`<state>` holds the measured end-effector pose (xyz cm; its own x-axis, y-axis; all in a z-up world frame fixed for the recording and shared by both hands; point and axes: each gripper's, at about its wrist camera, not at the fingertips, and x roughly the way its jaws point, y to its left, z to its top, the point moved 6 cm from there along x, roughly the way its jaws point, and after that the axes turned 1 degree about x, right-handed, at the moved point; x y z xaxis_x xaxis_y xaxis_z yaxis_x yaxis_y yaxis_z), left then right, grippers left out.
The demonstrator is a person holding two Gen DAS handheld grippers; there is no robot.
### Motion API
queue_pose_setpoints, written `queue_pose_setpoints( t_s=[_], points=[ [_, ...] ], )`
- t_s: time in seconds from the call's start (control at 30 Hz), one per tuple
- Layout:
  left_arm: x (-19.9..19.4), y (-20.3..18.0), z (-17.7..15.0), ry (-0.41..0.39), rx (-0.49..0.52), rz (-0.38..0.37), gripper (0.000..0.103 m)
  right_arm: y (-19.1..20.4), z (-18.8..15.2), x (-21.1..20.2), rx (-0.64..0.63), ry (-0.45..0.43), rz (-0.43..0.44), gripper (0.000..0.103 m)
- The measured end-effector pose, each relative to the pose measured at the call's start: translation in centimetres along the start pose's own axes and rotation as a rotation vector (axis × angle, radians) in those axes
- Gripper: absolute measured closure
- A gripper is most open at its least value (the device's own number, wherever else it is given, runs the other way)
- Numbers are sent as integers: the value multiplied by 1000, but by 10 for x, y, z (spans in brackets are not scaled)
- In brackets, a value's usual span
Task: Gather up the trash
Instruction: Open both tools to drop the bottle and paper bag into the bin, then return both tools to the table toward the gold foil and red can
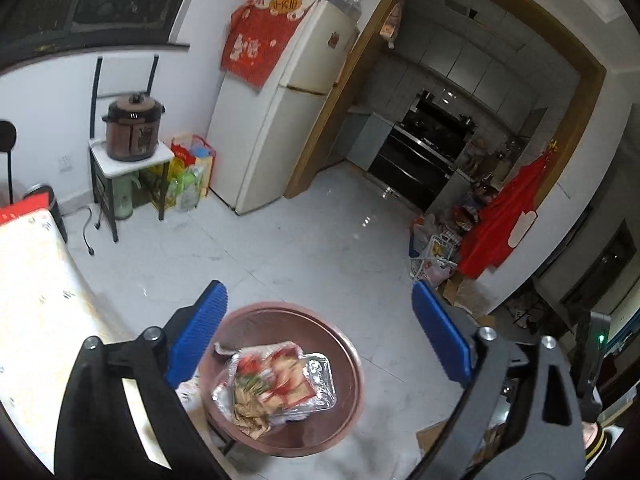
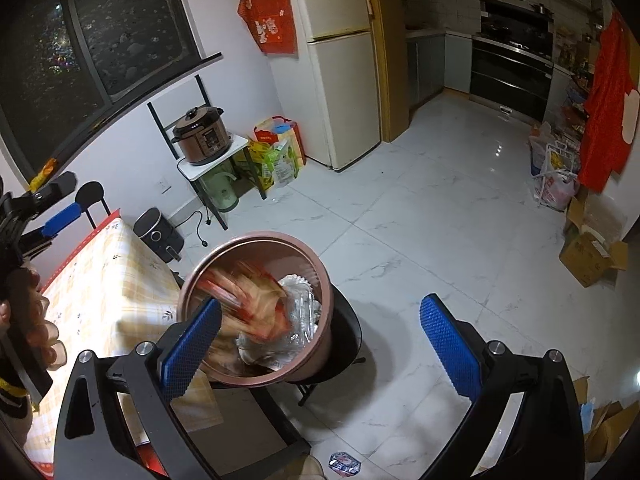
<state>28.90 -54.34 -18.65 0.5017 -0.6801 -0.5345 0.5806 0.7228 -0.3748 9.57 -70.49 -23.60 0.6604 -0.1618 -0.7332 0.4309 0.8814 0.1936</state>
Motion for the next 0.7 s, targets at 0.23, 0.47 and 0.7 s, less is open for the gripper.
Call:
queue_pose_setpoints(
  t_s=[0.23,0.47,0.7],
  points=[
    [-70,61,0,-91,-23,157,6,39,12,2,-42,-23,58,5],
    [-187,157,-19,-161,-76,397,6,115,18,7,-120,-29,147,5],
    [-322,238,-86,-158,-180,612,6,211,7,8,-216,-5,246,5]
  ],
)
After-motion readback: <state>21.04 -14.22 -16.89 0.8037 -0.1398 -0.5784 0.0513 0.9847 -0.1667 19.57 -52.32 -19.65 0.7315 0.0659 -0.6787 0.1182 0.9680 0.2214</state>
